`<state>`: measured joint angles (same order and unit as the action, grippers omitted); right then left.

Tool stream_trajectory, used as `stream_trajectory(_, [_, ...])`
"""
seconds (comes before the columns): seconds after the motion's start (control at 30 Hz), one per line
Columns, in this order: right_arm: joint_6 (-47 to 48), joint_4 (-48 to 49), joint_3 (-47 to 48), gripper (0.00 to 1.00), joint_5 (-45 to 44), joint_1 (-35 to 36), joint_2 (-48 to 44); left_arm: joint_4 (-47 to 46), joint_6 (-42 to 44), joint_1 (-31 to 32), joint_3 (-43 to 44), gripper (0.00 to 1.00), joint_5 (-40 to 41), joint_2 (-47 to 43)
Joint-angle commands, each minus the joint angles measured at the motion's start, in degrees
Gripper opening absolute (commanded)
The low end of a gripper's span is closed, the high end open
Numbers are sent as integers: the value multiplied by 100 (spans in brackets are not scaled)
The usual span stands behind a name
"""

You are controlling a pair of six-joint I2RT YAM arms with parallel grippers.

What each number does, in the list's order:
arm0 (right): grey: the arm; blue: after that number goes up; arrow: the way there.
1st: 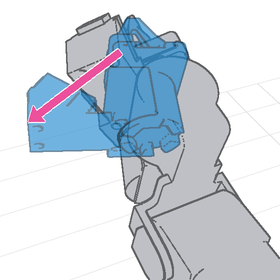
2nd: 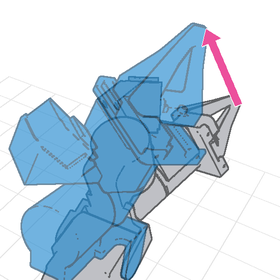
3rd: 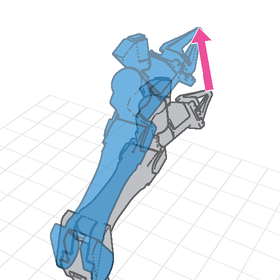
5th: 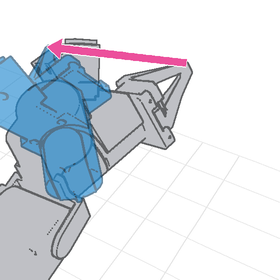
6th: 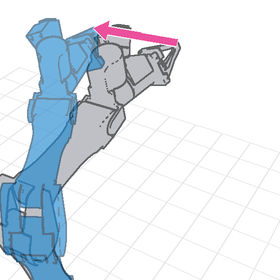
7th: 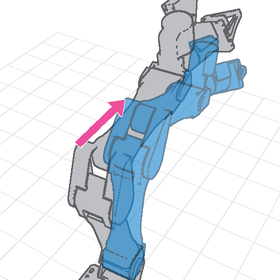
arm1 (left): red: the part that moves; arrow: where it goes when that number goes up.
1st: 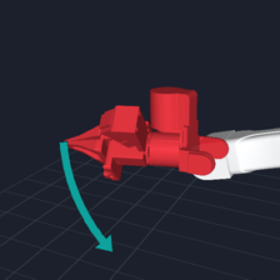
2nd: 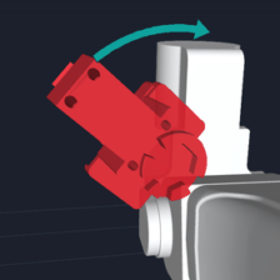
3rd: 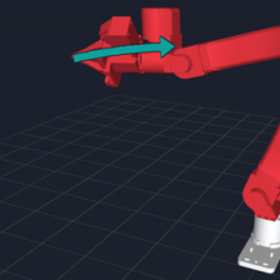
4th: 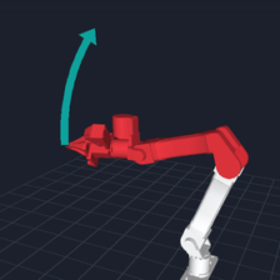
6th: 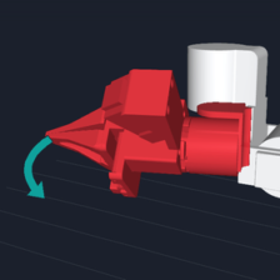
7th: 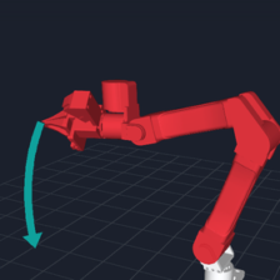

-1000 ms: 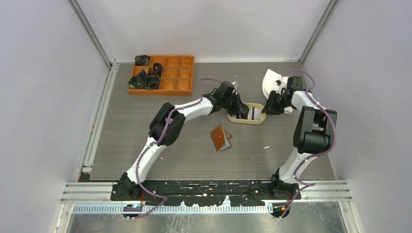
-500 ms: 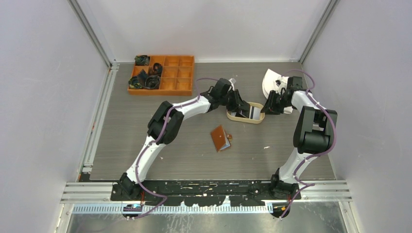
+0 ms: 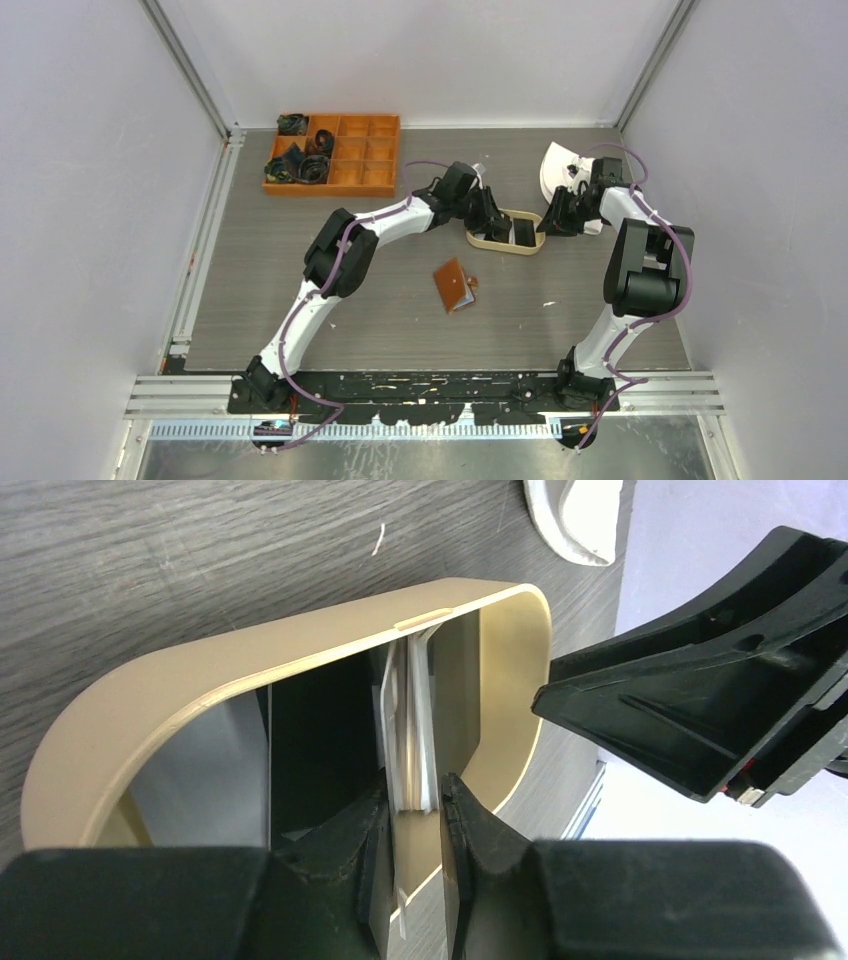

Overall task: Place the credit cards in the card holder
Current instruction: Pick up the credit card from the storage box.

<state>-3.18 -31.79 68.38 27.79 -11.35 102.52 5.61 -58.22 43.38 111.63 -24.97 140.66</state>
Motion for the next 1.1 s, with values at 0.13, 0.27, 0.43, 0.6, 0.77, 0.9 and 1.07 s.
stream_trajectory(0.13, [24, 5, 238, 33, 244, 10, -149, 178, 286, -57, 155, 19, 133, -409])
stream_trajectory(0.27, [27, 6, 231, 33, 253, 10, -152, 264, 383, -56, 135, 4, 240, -450])
stream_trajectory(0.43, [32, -11, 246, 34, 268, 10, -198, 449, 601, -56, 77, 0, 453, -643])
stream_trajectory(0.6, [217, -16, 207, 46, 289, -5, -490, 167, 839, -39, -423, 0, 656, -1154])
stream_trajectory(0.77, [674, 16, 82, 53, 276, -46, -1082, -420, 1161, 3, -1056, 0, 646, -1792])
stream_trajectory(0.9, [1477, 87, -249, 54, 1142, -53, -1895, -1162, 1323, 17, -1835, 0, 464, -2430])
stream_trajectory(1.07, [2663, 613, -1354, 62, 3477, -44, -2999, -3841, 1495, 17, -4154, 0, -251, -3635])
